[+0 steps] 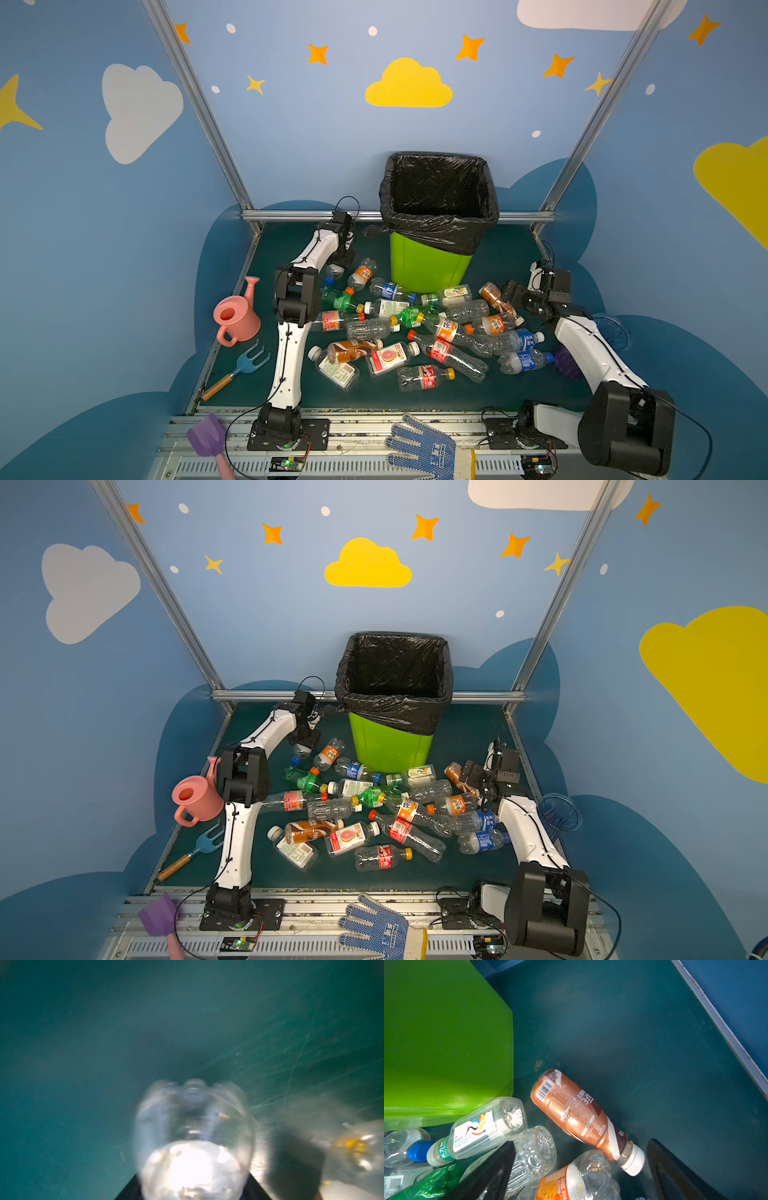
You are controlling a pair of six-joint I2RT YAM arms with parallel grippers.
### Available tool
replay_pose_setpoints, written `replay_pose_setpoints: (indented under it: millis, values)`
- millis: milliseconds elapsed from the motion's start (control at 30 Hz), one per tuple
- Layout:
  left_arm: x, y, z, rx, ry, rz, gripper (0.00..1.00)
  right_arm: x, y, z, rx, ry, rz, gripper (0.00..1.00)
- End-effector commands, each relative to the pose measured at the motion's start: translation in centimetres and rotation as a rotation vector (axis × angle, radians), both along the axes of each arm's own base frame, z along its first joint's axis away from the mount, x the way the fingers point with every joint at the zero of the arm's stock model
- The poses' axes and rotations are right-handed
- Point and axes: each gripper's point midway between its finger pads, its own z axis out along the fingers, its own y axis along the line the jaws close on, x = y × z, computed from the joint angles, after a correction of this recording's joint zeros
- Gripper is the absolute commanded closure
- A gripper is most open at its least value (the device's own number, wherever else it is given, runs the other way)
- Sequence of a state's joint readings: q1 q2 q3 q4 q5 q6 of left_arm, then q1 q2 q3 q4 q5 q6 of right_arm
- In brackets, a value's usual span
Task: Throw the plastic bottles in the bin
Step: 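Lift the blue-label bottle with the left gripper over the bin and release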
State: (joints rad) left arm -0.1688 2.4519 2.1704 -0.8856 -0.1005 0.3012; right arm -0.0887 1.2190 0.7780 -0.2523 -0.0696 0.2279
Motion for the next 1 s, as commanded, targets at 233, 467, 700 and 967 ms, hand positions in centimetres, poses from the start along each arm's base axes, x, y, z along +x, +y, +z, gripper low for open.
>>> replay_pose_setpoints:
  millis: [233,467,700,967]
  values:
    - [-0.6,1.2,1.8,0.024,0.007,0.045,0.58,-0.5,0.0,0.1,0.019,0.003,-0.002,0.02]
    - [1.3,0.9,13.3,-0.200,-0.253,0.126,0.60,-0.8,0.4,1.0,0.042,-0.027,0.008,0.02]
    - [-1.6,3.9,34.7,-0.566,-0.705,0.204,0.61,-0.9,0.7,2.9,0.055,-0.085,0.019,0.02]
    - [-14.3,5.5,56.7,-0.758,-1.380,0.115,0.53,-1.3,0.5,4.9,0.057,-0.147,0.010,0.02]
